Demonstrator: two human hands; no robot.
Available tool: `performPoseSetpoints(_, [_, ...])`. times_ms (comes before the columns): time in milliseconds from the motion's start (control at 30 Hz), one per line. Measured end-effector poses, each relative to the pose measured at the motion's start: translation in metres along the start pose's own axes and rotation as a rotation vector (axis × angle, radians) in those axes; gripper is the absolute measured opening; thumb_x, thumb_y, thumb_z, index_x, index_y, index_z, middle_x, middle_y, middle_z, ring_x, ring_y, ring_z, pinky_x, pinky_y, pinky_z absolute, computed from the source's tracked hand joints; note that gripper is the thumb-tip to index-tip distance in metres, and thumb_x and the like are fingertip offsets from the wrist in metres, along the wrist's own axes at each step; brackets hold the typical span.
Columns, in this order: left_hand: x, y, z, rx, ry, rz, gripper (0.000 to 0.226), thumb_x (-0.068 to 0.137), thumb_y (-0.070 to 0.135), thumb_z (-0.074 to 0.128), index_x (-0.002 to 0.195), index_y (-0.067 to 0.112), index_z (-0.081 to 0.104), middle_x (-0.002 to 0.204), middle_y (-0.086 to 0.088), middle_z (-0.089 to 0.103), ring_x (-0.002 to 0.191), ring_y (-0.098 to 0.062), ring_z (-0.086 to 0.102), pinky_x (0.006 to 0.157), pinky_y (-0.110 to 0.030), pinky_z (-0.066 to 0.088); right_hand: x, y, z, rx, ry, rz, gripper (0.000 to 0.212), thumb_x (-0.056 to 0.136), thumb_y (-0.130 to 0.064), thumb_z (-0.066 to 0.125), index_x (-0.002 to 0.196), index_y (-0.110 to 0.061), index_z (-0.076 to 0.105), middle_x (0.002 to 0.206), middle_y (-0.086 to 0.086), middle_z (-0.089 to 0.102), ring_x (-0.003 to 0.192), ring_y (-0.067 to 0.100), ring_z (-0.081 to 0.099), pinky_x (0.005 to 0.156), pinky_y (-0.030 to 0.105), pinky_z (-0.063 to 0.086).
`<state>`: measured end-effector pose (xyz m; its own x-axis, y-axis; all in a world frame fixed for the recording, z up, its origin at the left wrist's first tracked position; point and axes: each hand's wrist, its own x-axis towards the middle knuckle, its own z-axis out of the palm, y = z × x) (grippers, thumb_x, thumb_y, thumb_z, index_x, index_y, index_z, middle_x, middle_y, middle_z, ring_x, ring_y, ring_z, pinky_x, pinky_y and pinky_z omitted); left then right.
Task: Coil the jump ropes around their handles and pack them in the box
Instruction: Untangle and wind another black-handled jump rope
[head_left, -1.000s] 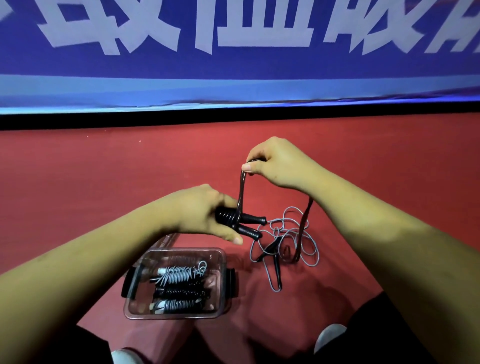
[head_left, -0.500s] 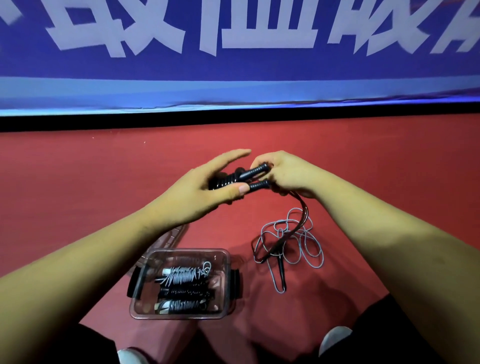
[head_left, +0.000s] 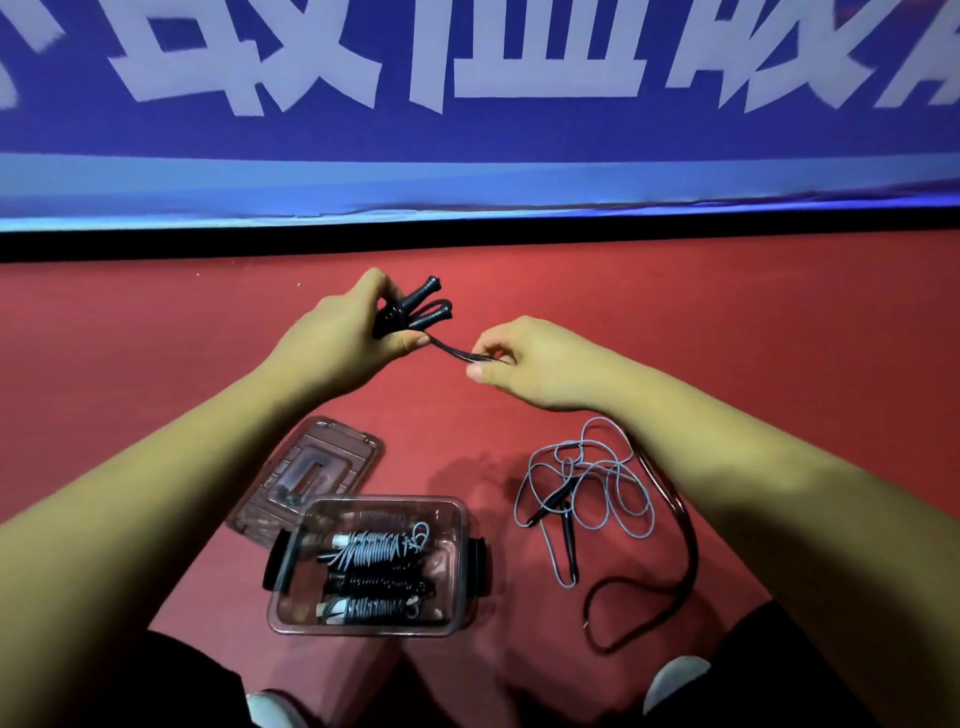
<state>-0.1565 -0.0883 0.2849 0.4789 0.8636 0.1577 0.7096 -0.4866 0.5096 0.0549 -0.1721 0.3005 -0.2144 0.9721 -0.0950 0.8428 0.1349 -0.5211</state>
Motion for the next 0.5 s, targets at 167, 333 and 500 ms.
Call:
performPoseSetpoints(167, [0.001, 0.002, 0.009, 0.182, -0.071, 0.007, 0.044, 0.079, 0.045, 0.077, 0.101, 0.028, 0.043, 0.091, -0.005, 0.066, 0.081, -0.033, 0.061, 0.069, -0.040, 0.051, -0.005, -0.011, 0.007, -0.267, 0.058, 0.002, 0.020, 0.092, -0.033, 0.060, 0.078, -0.020, 0.054, 0.078, 0.004, 0.055, 0.076, 0.030, 0.052, 0.064, 0.032, 0.038])
performPoseSetpoints(333, [-0.001, 0.013, 0.021, 0.357, -0.098, 0.049, 0.043, 0.084, 0.052, 0.069, 0.112, 0.026, 0.050, 0.094, -0.005, 0.065, 0.090, -0.034, 0.064, 0.064, -0.036, 0.045, -0.011, -0.019, 0.002, -0.296, 0.106, -0.034, 0.023, 0.092, -0.033, 0.058, 0.074, -0.020, 0.053, 0.077, 0.004, 0.055, 0.074, 0.030, 0.051, 0.062, 0.032, 0.036])
performPoseSetpoints(500, [-0.009, 0.024, 0.031, 0.444, -0.282, 0.164, 0.034, 0.082, 0.053, 0.065, 0.111, 0.035, 0.062, 0.100, 0.004, 0.071, 0.096, -0.024, 0.065, 0.071, -0.033, 0.052, -0.016, -0.018, -0.001, -0.285, 0.125, -0.066, 0.013, 0.092, -0.034, 0.058, 0.088, -0.025, 0.067, 0.082, 0.002, 0.061, 0.081, 0.030, 0.055, 0.065, 0.032, 0.038])
